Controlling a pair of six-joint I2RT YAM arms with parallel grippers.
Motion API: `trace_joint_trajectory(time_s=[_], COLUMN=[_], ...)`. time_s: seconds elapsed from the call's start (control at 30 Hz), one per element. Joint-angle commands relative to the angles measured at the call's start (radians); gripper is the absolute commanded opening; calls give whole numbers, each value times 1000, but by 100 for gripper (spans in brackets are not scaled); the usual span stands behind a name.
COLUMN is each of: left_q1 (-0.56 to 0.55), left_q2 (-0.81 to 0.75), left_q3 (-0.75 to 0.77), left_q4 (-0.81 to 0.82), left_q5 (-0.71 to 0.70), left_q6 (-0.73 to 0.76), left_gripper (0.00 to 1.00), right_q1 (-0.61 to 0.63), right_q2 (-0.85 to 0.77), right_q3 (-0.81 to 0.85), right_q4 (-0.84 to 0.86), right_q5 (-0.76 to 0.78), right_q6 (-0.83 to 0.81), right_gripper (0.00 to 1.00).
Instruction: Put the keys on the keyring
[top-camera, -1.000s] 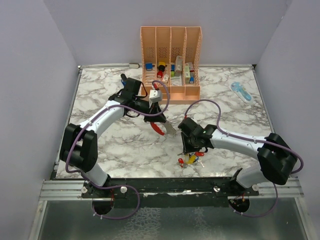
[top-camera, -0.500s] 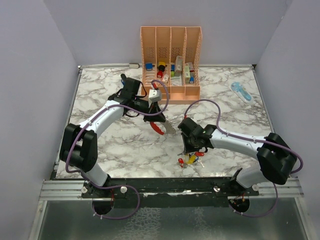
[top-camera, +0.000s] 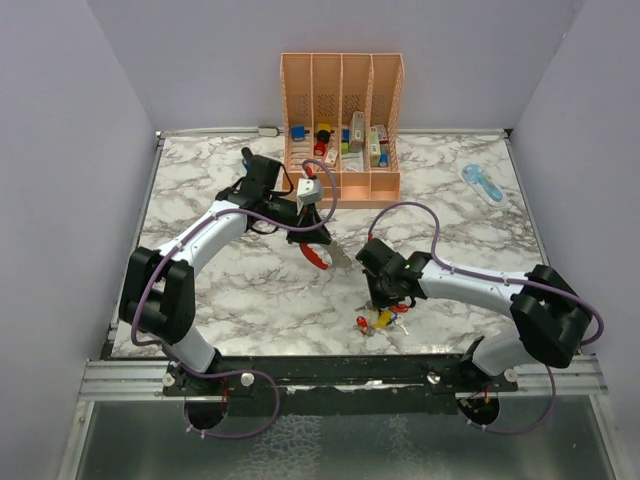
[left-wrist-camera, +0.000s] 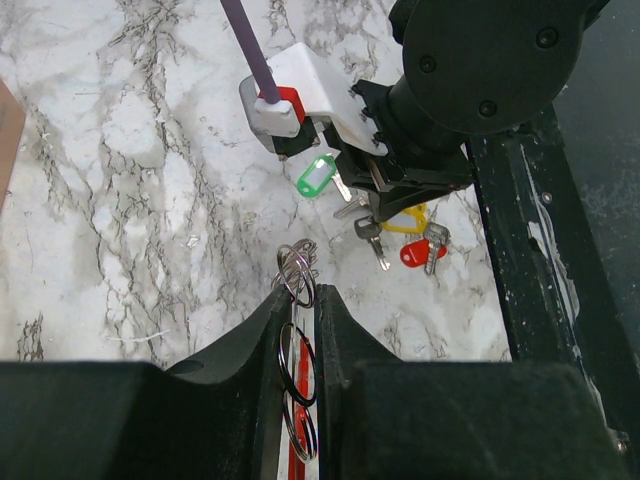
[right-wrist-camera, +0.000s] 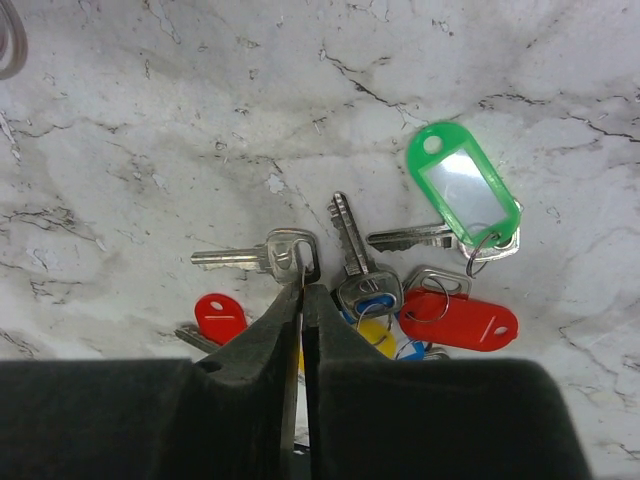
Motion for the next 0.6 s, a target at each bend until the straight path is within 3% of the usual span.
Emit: trace_joint_trajectory(time_s=[0.0,0.13,0.27,0.43,0.57], left_q1=[7,9,10,9,0], left_q2=[-17,-17,-25,-39,-43], left_q3=[2,6,18,65,94], left_q4=[9,6,-11,-163,-267], left_q5=[50,53,83,194,203], left_q6=[-5,-12,1,175,272], left_gripper=[0,0,0,0,0], right_q1=[7,7,7,7,7], right_q2=[1,-60,-222,-467,-508], right_q3=[3,14,34,38,103], right_q4=[33,15,19,157,170], right_q5=[11,46,63,-41,-140], right_q6=[-9,-4,-54,-165,-202], right_gripper=[2,1,1,1,1])
